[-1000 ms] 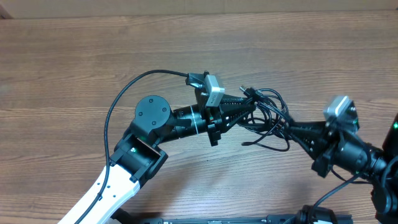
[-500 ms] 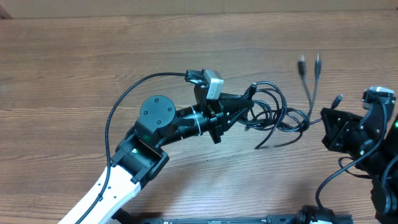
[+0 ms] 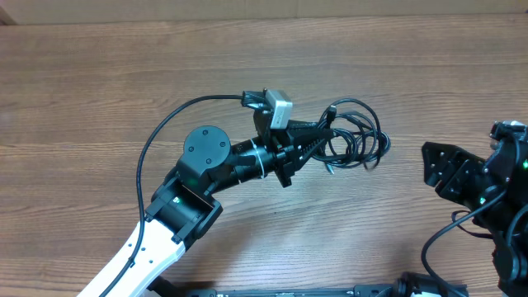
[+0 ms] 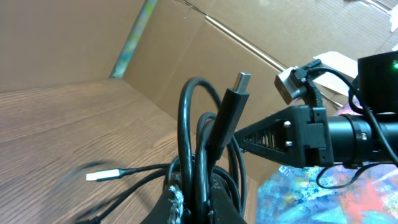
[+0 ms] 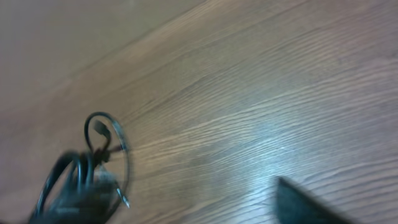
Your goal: Untangle cables
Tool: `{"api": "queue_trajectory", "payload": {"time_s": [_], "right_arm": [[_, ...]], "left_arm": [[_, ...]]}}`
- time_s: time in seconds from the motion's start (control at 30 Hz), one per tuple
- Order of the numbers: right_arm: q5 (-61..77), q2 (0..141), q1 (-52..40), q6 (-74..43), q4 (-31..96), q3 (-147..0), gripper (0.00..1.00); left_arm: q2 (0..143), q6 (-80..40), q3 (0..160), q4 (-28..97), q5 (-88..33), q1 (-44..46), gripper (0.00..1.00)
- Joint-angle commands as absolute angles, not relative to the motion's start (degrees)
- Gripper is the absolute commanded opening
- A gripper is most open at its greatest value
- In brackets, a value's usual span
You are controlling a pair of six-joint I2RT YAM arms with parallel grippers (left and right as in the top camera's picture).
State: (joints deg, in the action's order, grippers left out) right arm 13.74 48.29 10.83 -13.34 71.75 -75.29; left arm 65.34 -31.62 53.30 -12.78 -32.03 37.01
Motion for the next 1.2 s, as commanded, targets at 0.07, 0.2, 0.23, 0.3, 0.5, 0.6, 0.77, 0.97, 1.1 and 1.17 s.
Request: {"api": "queue_trajectory", "payload": {"time_s": [0.07,0.2,0.23,0.3,0.5,0.6,0.77,0.97,1.1,1.17], "right_arm": [[17.15,48.25,10.94,-11.9,71.79,-76.2,0.96],[17.28,48.25,10.94,-11.94,72.18,-76.2,1.0],[17.32,48.25,10.94,-11.94,72.36,-76.2,1.0],[18.41,48.25,10.94,-11.94,72.79,-76.2,1.0],[21.17,48.25,10.94,-11.94,74.94,-76.2,1.0],[23.53,48.25,10.94,-11.97,76.01,-76.2,1.0],[37.39,48.25,10.92,-11.94,76.86,-76.2,1.0],[44.25,48.25,10.94,-12.01,76.69,-76.2,1.0],[44.25,48.56,10.92,-12.19,75.5,-76.18,1.0],[44.29,49.12,10.92,-12.23,74.67,-76.18,1.0]], "left_arm": [[63.83,-31.99,54.28,-12.64,-29.36,36.64,0.04],[63.83,-31.97,54.28,-12.62,-29.36,36.64,0.04],[63.83,-31.97,54.28,-12.62,-29.36,36.64,0.04],[63.83,-31.99,54.28,-12.71,-29.3,36.64,0.04],[63.83,-34.35,54.28,-12.62,-25.93,36.67,0.04],[63.83,-37.41,54.28,-12.25,-22.94,36.67,0.04],[63.86,-47.57,54.28,-11.75,-15.57,36.67,0.04],[63.86,-67.18,54.28,-11.79,-12.23,36.67,0.04],[63.86,-77.87,54.28,-11.81,-12.21,36.67,0.04],[63.86,-82.83,54.28,-11.79,-12.29,36.67,0.04]]}}
